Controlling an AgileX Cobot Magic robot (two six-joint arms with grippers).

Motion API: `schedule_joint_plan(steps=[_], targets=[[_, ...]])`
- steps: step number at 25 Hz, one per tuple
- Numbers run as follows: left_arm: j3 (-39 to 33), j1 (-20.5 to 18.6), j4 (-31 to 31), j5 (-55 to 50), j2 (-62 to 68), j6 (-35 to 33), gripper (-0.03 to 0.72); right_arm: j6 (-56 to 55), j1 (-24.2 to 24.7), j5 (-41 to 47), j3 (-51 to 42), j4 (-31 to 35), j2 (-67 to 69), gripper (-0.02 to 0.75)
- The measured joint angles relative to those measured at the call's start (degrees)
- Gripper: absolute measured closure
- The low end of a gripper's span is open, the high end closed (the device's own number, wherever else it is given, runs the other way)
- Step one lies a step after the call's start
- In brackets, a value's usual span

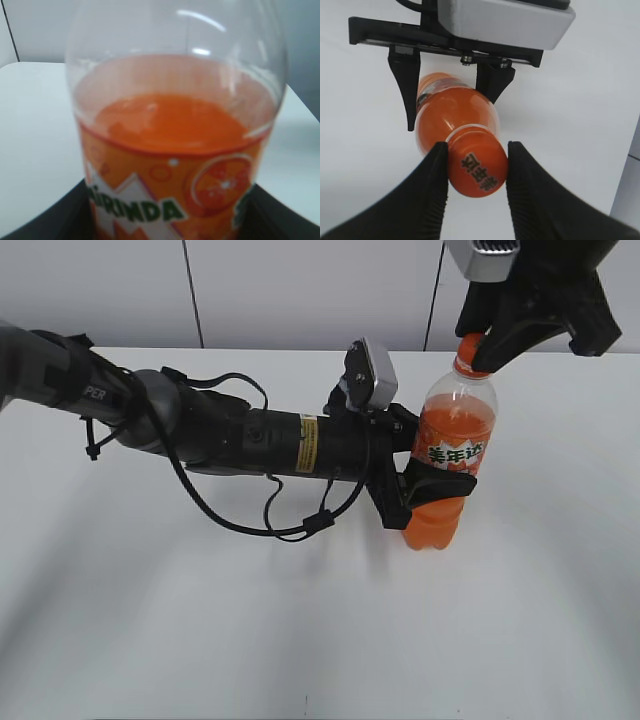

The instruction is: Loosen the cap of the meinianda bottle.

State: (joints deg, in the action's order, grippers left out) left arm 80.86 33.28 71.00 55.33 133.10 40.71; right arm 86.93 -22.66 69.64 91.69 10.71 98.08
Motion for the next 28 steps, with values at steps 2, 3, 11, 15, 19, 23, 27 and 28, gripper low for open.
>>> schedule_joint_plan(steps=[2,3,11,15,19,23,27,28], targets=[[0.0,0.0,0.0,0.0,0.0,0.0,0.262,1.7,0.0,0.1,-0.1,-0.2,-0.3,0.470],[0.0,0.0,0.0,0.0,0.0,0.0,0.262,2.2,0.0,0.0,-0.2,-0.2,-0.5,0.470],[0.0,0.0,0.0,0.0,0.0,0.2,0.262,3.0,0.0,0.0,-0.2,-0.7,-3.6,0.470],[0.0,0.0,0.0,0.0,0.0,0.2,0.262,-1.3,0.0,0.0,-0.2,-0.8,-4.7,0.470],[0.0,0.0,0.0,0.0,0.0,0.2,0.262,-18.7,0.0,0.0,-0.2,-1.4,-6.6,0.470],[0.0,0.0,0.0,-0.1,0.0,0.2,0.262,-42.8,0.0,0.0,-0.2,-7.0,-7.9,0.470],[0.0,0.0,0.0,0.0,0.0,0.2,0.262,-65.9,0.1,0.0,-0.2,-15.5,-8.0,0.470],[0.0,0.0,0.0,0.0,0.0,0.2,0.262,-70.0,0.3,0.0,-0.2,-17.2,-8.0,0.470]])
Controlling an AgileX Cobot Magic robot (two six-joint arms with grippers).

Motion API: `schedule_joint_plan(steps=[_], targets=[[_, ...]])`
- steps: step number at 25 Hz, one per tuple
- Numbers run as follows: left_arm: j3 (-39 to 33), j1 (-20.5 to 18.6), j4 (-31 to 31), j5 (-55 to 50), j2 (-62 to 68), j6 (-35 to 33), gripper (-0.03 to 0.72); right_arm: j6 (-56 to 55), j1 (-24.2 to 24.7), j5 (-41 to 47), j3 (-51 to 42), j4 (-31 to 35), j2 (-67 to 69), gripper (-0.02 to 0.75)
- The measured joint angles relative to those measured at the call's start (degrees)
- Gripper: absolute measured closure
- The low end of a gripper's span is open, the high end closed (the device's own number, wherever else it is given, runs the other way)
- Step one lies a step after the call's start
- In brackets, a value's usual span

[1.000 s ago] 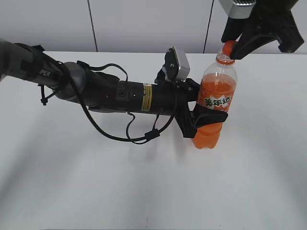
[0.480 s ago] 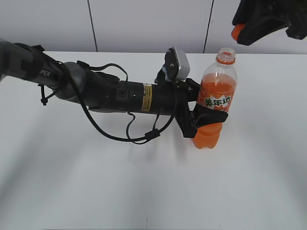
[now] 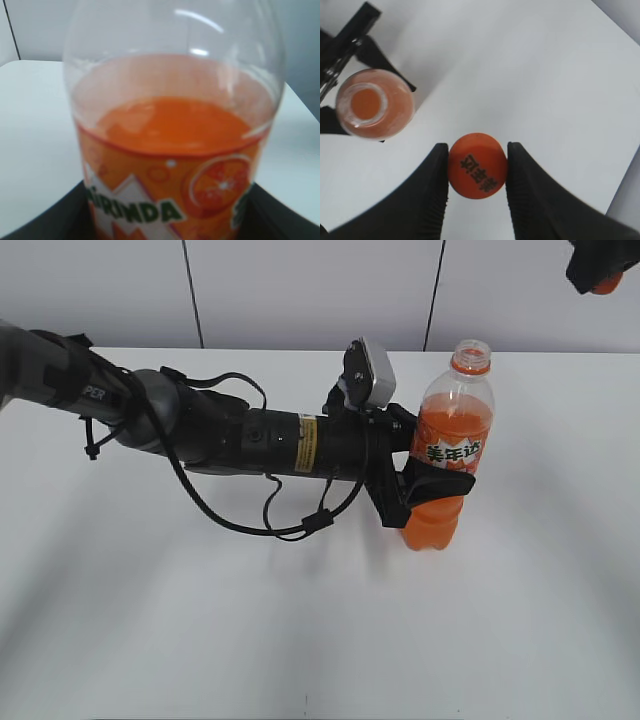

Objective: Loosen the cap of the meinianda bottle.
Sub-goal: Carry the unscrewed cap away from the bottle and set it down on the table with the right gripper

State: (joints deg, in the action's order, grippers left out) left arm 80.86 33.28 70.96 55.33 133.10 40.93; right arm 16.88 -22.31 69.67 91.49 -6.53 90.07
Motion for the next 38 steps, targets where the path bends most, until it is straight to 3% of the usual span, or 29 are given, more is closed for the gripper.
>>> schedule_joint_plan(steps=[5,14,20,28,38], targets=[[0.0,0.0,0.0,0.0,0.0,0.0,0.262,-9.7,3.3,0.0,0.0,-0.3,0.0,0.470],[0.0,0.0,0.0,-0.1,0.0,0.0,0.262,-10.9,13.1,-1.1,-3.5,6.5,0.0,0.470],[0.0,0.0,0.0,-0.1,0.0,0.0,0.262,-10.9,15.2,-9.7,-14.2,6.5,-0.1,0.470],[0.0,0.0,0.0,0.0,0.0,0.0,0.262,-10.9,15.3,-27.8,-32.5,8.2,0.4,0.470],[0.0,0.0,0.0,0.0,0.0,0.0,0.262,-10.5,16.5,-38.3,-35.5,8.7,9.8,0.470]])
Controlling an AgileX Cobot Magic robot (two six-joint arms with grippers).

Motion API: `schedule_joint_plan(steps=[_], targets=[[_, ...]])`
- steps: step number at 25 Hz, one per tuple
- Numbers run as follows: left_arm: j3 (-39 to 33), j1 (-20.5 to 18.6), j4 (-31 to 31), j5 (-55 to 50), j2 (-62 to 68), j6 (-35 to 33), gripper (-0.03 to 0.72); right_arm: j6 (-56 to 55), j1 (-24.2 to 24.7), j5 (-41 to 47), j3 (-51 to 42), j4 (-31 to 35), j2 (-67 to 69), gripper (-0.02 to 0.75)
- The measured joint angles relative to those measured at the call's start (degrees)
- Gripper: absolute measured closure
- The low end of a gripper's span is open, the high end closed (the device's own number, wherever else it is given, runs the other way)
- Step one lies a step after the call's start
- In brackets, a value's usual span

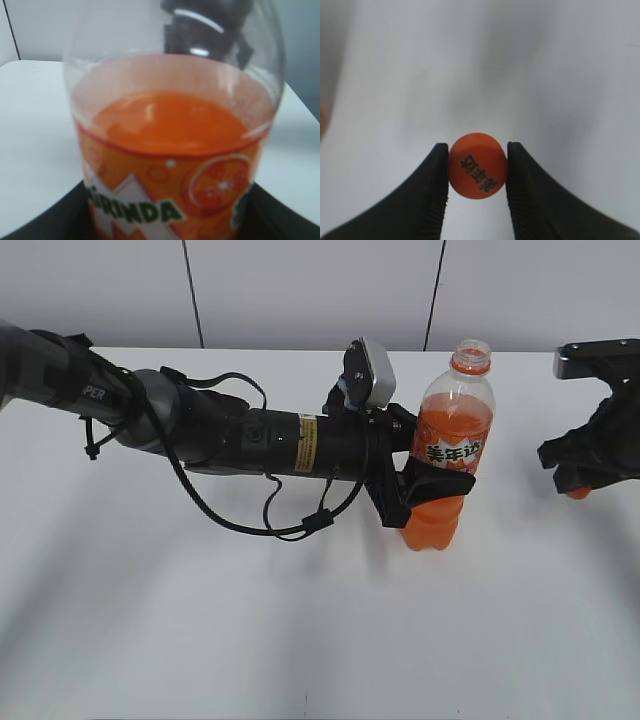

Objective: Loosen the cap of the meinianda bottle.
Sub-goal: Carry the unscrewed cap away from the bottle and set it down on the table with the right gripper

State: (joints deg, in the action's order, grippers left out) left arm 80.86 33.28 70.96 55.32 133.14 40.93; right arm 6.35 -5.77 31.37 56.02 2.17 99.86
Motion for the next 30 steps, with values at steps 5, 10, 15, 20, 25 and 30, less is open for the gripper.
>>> schedule_joint_plan(steps=[5,10,15,20,25,30], targets=[[0.0,0.0,0.0,0.0,0.0,0.0,0.262,0.6,4.3,-4.5,0.0,0.9,4.3,0.470],[0.0,0.0,0.0,0.1,0.0,0.0,0.262,6.4,5.8,-6.5,0.0,7.9,7.9,0.470],[0.0,0.0,0.0,0.1,0.0,0.0,0.262,8.1,5.8,-8.3,0.0,10.0,9.6,0.470],[0.0,0.0,0.0,0.1,0.0,0.0,0.262,8.2,5.8,-9.1,0.0,10.1,10.7,0.468],[0.0,0.0,-0.1,0.1,0.0,0.0,0.262,8.3,5.8,-8.2,0.0,10.1,12.0,0.321],[0.0,0.0,-0.1,0.1,0.0,0.0,0.262,8.2,5.8,-8.0,0.0,11.0,12.0,0.106]])
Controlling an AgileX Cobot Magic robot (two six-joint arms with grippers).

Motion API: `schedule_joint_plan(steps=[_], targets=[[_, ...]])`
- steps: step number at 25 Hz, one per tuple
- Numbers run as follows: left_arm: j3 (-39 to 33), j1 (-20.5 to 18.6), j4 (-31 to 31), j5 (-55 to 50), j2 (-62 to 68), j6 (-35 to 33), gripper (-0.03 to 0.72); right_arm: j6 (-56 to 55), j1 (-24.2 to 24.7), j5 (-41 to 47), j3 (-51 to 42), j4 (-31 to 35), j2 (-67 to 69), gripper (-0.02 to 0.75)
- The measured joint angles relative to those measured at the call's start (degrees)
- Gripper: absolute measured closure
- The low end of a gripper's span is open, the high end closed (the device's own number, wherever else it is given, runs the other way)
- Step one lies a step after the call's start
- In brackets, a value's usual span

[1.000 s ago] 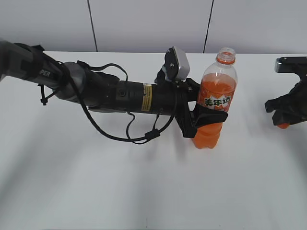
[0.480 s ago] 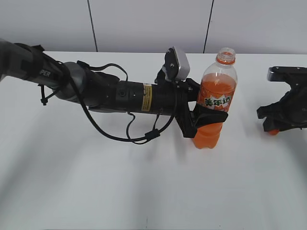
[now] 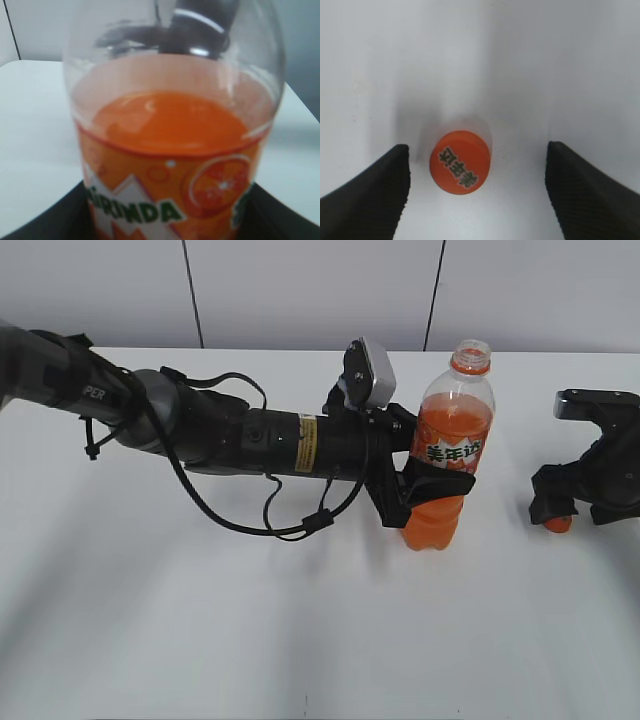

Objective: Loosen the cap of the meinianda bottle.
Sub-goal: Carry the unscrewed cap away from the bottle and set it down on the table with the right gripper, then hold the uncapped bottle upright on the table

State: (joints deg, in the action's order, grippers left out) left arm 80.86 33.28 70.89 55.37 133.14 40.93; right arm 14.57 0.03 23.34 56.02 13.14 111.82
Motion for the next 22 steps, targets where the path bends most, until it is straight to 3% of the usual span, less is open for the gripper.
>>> schedule_joint_plan(steps=[8,15,22], targets=[[0.0,0.0,0.0,-0.1,0.0,0.0,0.260,0.0,0.0,0.4,0.0,1.3,-1.3,0.108],[0.0,0.0,0.1,2.9,0.0,0.0,0.096,0.0,0.0,1.1,0.0,1.3,-5.0,0.130],[0.0,-0.9,2.6,3.6,0.0,0.0,0.082,0.0,0.0,2.4,0.0,1.4,-9.7,0.141]])
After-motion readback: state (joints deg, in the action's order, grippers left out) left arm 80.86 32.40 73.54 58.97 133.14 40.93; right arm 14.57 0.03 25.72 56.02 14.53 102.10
